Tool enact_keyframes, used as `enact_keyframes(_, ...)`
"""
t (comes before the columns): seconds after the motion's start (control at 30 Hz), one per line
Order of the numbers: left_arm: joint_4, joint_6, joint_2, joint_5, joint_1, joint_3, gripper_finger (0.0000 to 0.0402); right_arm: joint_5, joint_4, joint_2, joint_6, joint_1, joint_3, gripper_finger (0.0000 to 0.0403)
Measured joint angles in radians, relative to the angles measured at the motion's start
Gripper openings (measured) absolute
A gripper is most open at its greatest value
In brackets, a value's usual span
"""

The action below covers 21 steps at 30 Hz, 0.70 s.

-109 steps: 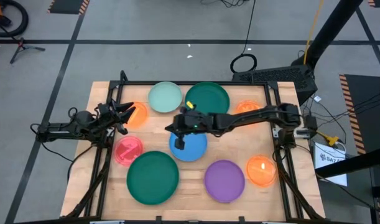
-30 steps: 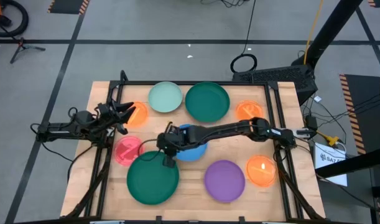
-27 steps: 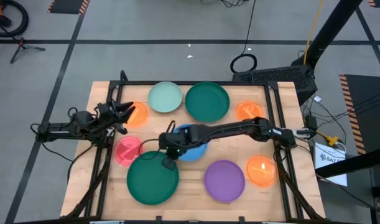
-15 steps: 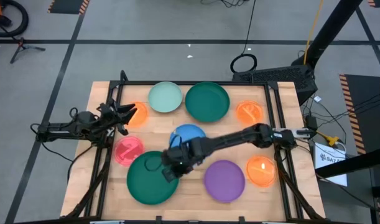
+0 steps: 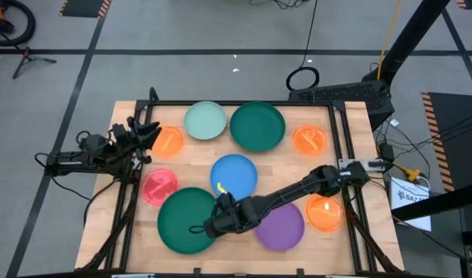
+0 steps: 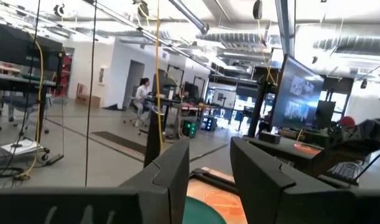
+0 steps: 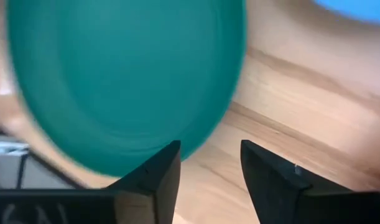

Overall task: Stack plastic plates
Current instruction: Stack the bottom green plate on the top green plate

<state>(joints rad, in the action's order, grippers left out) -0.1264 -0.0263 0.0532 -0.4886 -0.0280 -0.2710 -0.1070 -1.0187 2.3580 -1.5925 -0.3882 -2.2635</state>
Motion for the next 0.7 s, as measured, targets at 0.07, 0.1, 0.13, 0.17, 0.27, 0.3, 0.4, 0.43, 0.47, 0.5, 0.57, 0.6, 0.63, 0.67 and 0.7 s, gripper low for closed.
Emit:
enact_keyframes(0.07, -0.017, 0.013, 0.000, 0.000, 0.001, 0.000, 0.0122, 0.000, 0.002, 0.021, -0.023, -0.004, 0.001, 0.0157)
enact_keyframes(0.1, -0.027, 0.020, 0.000, 0.000, 0.000, 0.000, 0.0122, 0.000, 0.008, 0.029, -0.032, -0.004, 0.001, 0.0156)
enact_keyframes(0.13, -0.037, 0.026, 0.000, 0.000, 0.000, 0.000, 0.0122, 0.000, 0.013, 0.034, -0.041, -0.004, 0.001, 0.0156)
enact_keyframes(0.17, -0.049, 0.029, 0.000, 0.001, 0.000, 0.000, 0.0122, -0.001, 0.018, 0.044, -0.045, -0.004, 0.000, 0.0156)
enact_keyframes(0.27, -0.066, 0.033, 0.000, 0.001, 0.000, 0.000, 0.0122, -0.002, 0.028, 0.068, -0.056, -0.003, 0.000, 0.0155)
enact_keyframes(0.3, -0.066, 0.039, 0.000, 0.001, 0.000, 0.000, 0.0122, -0.005, 0.027, 0.075, -0.064, -0.003, 0.000, 0.0155)
enact_keyframes(0.4, -0.069, 0.060, 0.000, 0.001, 0.000, 0.000, 0.0122, -0.033, 0.026, 0.081, -0.079, -0.003, 0.001, 0.0155)
enact_keyframes(0.43, -0.072, 0.062, 0.000, 0.001, 0.000, 0.000, 0.0122, -0.049, 0.028, 0.080, -0.082, -0.002, 0.001, 0.0155)
enact_keyframes(0.47, -0.078, 0.065, 0.000, 0.001, 0.000, 0.000, 0.0122, -0.068, 0.028, 0.079, -0.086, -0.002, 0.001, 0.0155)
enact_keyframes(0.5, -0.084, 0.067, 0.000, 0.001, 0.000, 0.000, 0.0122, -0.085, 0.029, 0.078, -0.089, -0.002, 0.000, 0.0155)
enact_keyframes(0.57, -0.085, 0.067, 0.000, 0.001, 0.000, 0.000, 0.0122, -0.120, 0.028, 0.079, -0.090, -0.001, 0.000, 0.0155)
enact_keyframes(0.6, -0.085, 0.067, 0.000, 0.001, 0.000, 0.000, 0.0122, -0.127, 0.027, 0.079, -0.090, -0.001, 0.001, 0.0155)
enact_keyframes(0.63, -0.086, 0.069, 0.000, 0.001, 0.000, 0.000, 0.0122, -0.128, 0.027, 0.079, -0.090, 0.000, 0.001, 0.0155)
enact_keyframes(0.67, -0.087, 0.071, 0.000, 0.001, 0.000, 0.000, 0.0122, -0.128, 0.028, 0.079, -0.090, 0.000, 0.001, 0.0155)
enact_keyframes(0.7, -0.087, 0.074, 0.000, 0.001, 0.000, 0.000, 0.0122, -0.129, 0.033, 0.079, -0.090, 0.000, 0.003, 0.0155)
